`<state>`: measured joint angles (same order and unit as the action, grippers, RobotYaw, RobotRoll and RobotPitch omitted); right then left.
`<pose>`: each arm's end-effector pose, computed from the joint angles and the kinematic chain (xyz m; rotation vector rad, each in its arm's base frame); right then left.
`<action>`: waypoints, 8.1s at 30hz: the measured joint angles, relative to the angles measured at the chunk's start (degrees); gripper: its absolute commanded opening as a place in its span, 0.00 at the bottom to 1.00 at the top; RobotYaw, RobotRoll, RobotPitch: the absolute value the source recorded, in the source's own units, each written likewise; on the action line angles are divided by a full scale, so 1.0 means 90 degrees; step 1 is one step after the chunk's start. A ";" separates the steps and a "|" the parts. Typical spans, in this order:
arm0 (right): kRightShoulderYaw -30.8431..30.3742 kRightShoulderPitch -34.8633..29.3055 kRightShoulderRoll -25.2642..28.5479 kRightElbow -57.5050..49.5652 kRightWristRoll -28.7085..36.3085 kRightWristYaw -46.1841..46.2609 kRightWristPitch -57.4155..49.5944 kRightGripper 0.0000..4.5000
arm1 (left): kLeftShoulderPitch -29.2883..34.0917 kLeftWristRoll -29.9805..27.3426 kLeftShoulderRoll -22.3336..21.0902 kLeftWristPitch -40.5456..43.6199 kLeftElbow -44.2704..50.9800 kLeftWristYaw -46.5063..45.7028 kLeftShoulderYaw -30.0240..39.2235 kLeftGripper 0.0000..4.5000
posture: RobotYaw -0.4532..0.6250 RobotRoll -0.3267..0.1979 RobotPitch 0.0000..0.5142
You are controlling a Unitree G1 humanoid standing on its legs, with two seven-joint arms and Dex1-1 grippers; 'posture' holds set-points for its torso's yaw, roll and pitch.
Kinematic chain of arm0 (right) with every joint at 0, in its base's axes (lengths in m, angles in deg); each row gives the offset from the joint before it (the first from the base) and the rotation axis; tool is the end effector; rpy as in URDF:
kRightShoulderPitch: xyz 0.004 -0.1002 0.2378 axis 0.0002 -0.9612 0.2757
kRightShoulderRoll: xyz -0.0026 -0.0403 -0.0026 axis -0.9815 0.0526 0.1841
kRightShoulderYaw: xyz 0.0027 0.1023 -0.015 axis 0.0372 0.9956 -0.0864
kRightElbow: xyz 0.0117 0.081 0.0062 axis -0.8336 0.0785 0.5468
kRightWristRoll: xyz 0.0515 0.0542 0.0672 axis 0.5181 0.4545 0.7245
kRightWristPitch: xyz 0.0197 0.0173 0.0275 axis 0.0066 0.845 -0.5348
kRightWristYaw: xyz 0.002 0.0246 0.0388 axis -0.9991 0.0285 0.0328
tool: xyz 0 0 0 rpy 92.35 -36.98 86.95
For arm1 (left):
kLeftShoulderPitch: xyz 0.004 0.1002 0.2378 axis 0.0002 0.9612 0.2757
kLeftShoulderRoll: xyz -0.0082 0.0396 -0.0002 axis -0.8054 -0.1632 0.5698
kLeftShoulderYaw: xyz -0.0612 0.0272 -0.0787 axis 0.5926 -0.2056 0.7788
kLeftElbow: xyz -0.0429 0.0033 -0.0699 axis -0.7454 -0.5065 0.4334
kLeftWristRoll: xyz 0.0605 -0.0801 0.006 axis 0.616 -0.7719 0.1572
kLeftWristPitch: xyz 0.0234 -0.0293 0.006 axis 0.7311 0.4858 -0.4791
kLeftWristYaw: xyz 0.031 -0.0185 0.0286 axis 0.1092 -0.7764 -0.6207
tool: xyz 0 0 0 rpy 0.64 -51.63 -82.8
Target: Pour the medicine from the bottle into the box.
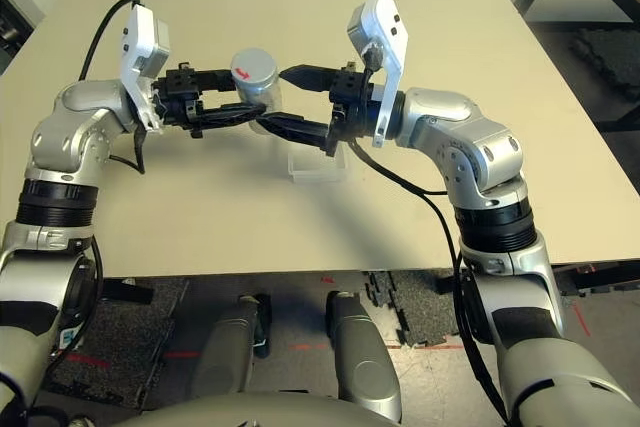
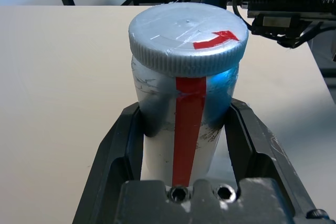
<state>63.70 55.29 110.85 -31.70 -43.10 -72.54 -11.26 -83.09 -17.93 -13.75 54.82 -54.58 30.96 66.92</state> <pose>0.2872 -0.1535 0.2352 -0.0906 -0.0985 1.2873 0.3207 0.2001 0.2209 0.2478 -0.1013 -1.2664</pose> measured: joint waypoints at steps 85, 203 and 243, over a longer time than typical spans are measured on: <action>-0.0595 0.0799 0.0979 0.1914 0.0285 -0.2737 0.1725 1.00 | 0.0708 -0.0445 0.0339 0.0620 0.1466 -0.0132 -0.0515 0.54 | 0.43 0.62 0.38; 0.0662 0.0113 0.1602 0.1214 -0.0308 -0.0827 0.0216 1.00 | 0.0368 -0.0380 0.0518 -0.0028 0.0484 -0.0279 -0.0507 0.54 | 0.41 0.62 0.36; -0.0094 0.0652 0.0839 0.0123 -0.0004 -0.1059 -0.0268 0.96 | 0.0360 -0.0379 0.0580 -0.0074 0.0471 -0.0204 -0.0611 0.54 | 0.40 0.62 0.33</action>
<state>62.86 61.16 118.40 -30.59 -43.14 -82.07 -13.67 -79.85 -21.34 -8.53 54.15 -50.34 29.13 61.42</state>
